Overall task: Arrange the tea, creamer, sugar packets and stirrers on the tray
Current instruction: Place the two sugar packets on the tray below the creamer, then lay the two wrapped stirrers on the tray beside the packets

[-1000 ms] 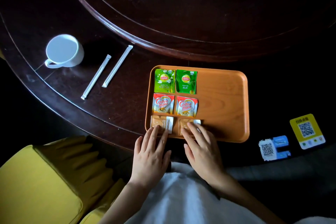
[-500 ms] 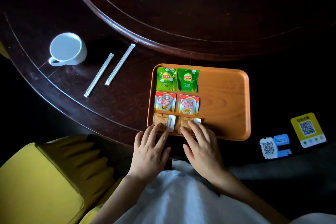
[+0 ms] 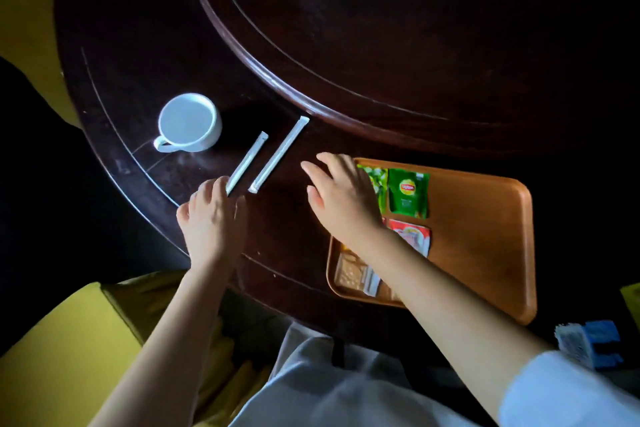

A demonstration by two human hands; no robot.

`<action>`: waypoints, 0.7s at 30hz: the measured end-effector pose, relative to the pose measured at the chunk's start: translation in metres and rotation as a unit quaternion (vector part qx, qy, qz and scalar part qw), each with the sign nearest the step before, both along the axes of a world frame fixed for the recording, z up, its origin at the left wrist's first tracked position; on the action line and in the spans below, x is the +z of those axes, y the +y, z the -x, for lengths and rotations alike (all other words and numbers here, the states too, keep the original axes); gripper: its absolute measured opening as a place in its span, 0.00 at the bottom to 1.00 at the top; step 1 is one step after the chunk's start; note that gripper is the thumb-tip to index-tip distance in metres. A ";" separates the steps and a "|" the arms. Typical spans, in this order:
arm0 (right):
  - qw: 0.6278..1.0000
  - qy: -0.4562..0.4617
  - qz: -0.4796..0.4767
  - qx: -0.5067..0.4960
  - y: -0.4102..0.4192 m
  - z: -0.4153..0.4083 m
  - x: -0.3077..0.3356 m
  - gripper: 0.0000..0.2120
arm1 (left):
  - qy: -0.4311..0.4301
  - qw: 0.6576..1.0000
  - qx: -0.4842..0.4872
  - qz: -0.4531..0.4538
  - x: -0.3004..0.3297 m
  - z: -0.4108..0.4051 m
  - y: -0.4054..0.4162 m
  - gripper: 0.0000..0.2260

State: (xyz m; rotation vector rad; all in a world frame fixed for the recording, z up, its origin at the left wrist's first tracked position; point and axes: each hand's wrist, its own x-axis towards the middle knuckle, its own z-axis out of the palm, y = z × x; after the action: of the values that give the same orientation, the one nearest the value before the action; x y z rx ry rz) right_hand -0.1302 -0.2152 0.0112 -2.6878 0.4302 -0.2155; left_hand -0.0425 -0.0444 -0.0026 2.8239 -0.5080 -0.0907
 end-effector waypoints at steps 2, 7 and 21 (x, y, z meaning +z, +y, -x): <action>0.999 0.033 0.018 0.014 0.008 -0.030 -0.009 0.19 | 0.013 1.000 0.009 -0.023 -0.005 -0.016 0.003 0.15; 0.983 0.144 0.060 0.094 0.021 -0.070 -0.021 0.28 | 0.037 0.998 -0.003 -0.052 -0.017 -0.036 0.008 0.14; 0.975 -0.015 0.168 0.145 0.004 -0.083 -0.036 0.08 | 0.130 0.982 0.116 0.073 -0.020 -0.046 0.001 0.04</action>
State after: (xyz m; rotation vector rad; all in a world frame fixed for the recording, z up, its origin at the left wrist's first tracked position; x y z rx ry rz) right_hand -0.0467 -0.2116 -0.0249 -3.0282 -0.0167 -0.2617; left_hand 0.0030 -0.0437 -0.0227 2.6507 -0.1212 -0.3558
